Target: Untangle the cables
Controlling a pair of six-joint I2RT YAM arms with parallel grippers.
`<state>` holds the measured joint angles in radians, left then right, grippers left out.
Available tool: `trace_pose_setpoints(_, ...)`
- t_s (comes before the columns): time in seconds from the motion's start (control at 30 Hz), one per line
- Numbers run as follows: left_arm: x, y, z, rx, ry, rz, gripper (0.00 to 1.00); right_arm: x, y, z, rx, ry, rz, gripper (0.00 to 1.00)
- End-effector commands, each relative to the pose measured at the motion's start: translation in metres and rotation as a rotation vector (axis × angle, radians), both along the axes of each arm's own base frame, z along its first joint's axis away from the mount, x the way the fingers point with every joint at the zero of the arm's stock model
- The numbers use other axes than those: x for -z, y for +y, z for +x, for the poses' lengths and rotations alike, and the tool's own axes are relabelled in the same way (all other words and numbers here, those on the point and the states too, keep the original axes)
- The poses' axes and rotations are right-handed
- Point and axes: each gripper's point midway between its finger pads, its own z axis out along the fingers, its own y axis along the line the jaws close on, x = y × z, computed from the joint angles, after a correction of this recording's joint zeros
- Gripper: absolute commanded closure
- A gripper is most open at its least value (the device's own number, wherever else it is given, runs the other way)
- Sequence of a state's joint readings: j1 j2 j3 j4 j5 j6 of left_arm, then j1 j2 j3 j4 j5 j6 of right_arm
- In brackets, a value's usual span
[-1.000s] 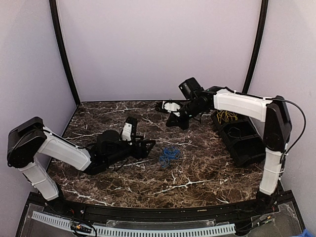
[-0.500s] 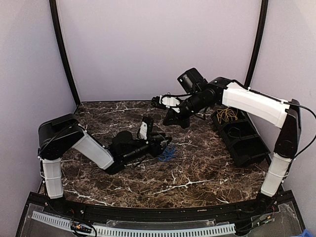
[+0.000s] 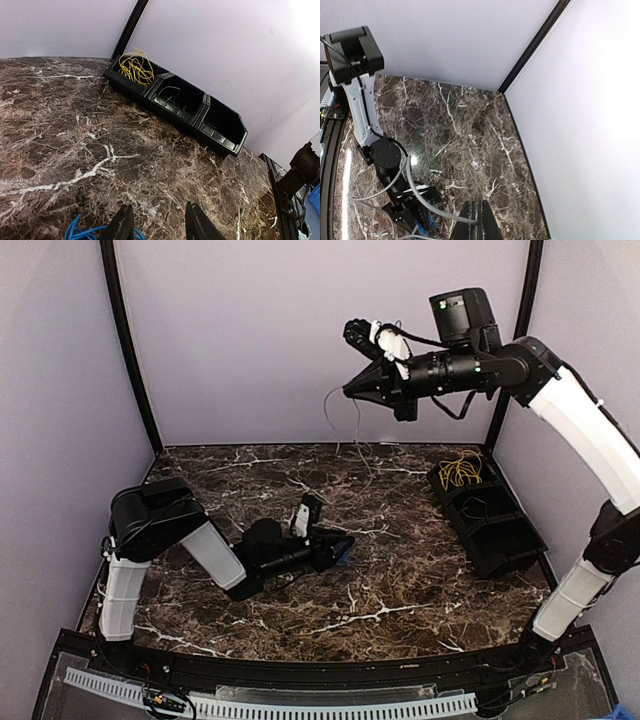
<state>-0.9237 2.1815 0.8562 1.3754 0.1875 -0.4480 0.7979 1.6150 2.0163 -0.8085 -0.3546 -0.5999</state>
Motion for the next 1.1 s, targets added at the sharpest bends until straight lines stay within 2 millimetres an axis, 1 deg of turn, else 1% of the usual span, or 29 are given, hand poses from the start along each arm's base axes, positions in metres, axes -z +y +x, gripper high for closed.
trace_pose_setpoints(0.0,0.005,-0.001,-0.003,0.008,0.016,-0.005,0.62,-0.054,-0.014,-0.006,0.030,-0.100,0.100,1.00)
trace_pose_setpoints(0.07,0.013,0.002,-0.003,-0.002,0.034,0.007,0.63,-0.057,-0.019,-0.001,0.054,-0.121,0.098,1.00)
trace_pose_setpoints(0.1,0.013,0.004,-0.003,-0.007,0.037,0.006,0.63,-0.057,-0.022,0.003,0.072,-0.129,0.094,1.00)
trace_pose_setpoints(0.13,0.014,0.005,-0.005,-0.007,0.045,0.006,0.63,-0.055,-0.025,0.006,0.085,-0.131,0.087,1.00)
trace_pose_setpoints(0.2,0.010,0.009,-0.006,-0.008,0.051,-0.015,0.63,-0.049,-0.033,0.015,0.114,-0.127,0.074,1.00)
trace_pose_setpoints(0.3,-0.006,0.011,-0.010,-0.001,0.044,-0.072,0.60,-0.031,-0.046,0.028,0.155,-0.107,0.053,1.00)
trace_pose_setpoints(0.4,-0.020,0.015,-0.011,-0.010,0.062,-0.095,0.56,-0.009,-0.069,0.044,0.222,-0.086,0.021,1.00)
trace_pose_setpoints(0.47,-0.023,0.015,-0.005,-0.039,0.085,-0.055,0.54,0.011,-0.089,0.056,0.278,-0.070,-0.009,1.00)
trace_pose_setpoints(0.53,-0.031,0.015,-0.002,-0.058,0.091,-0.028,0.52,0.031,-0.114,0.066,0.337,-0.054,-0.037,1.00)
trace_pose_setpoints(0.57,-0.042,0.017,0.001,-0.076,0.081,-0.034,0.51,0.043,-0.127,0.071,0.366,-0.042,-0.056,1.00)
trace_pose_setpoints(0.6,-0.040,0.019,0.002,-0.086,0.090,-0.011,0.50,0.056,-0.141,0.077,0.397,-0.027,-0.078,1.00)
trace_pose_setpoints(0.63,-0.050,0.022,0.002,-0.095,0.069,-0.014,0.49,0.068,-0.154,0.080,0.425,-0.015,-0.100,1.00)
trace_pose_setpoints(0.67,-0.051,0.024,0.001,-0.098,0.068,-0.001,0.48,0.078,-0.168,0.084,0.454,-0.003,-0.124,1.00)
trace_pose_setpoints(0.7,-0.058,0.027,-0.001,-0.103,0.051,-0.001,0.47,0.088,-0.182,0.087,0.482,0.006,-0.149,1.00)
trace_pose_setpoints(0.73,-0.058,0.030,-0.001,-0.110,0.052,0.011,0.47,0.096,-0.195,0.089,0.509,0.012,-0.170,1.00)
trace_pose_setpoints(0.77,-0.065,0.034,-0.003,-0.113,0.038,0.012,0.47,0.105,-0.209,0.092,0.537,0.018,-0.191,1.00)
trace_pose_setpoints(0.8,-0.064,0.036,-0.004,-0.117,0.041,0.028,0.46,0.111,-0.221,0.094,0.560,0.019,-0.206,1.00)
trace_pose_setpoints(0.83,-0.070,0.040,-0.006,-0.119,0.027,0.029,0.46,0.121,-0.234,0.096,0.584,0.025,-0.228,1.00)
trace_pose_setpoints(0.87,-0.066,0.042,-0.007,-0.122,0.032,0.051,0.46,0.129,-0.246,0.098,0.608,0.027,-0.249,1.00)
trace_pose_setpoints(0.9,-0.075,0.045,-0.009,-0.122,0.015,0.048,0.46,0.138,-0.261,0.102,0.639,0.030,-0.270,1.00)
trace_pose_setpoints(0.93,-0.071,0.047,-0.010,-0.126,0.021,0.069,0.45,0.146,-0.272,0.104,0.658,0.035,-0.288,1.00)
trace_pose_setpoints(0.97,-0.078,0.049,-0.010,-0.128,0.006,0.068,0.45,0.155,-0.282,0.106,0.675,0.045,-0.303,1.00)
trace_pose_setpoints(1.0,-0.075,0.052,-0.011,-0.134,0.010,0.088,0.45,0.162,-0.292,0.108,0.690,0.052,-0.317,1.00)
trace_pose_setpoints(1.03,-0.081,0.054,-0.011,-0.138,-0.003,0.089,0.45,0.171,-0.302,0.111,0.705,0.064,-0.329,1.00)
trace_pose_setpoints(1.07,-0.079,0.056,-0.011,-0.142,0.001,0.103,0.44,0.177,-0.310,0.114,0.719,0.074,-0.338,1.00)
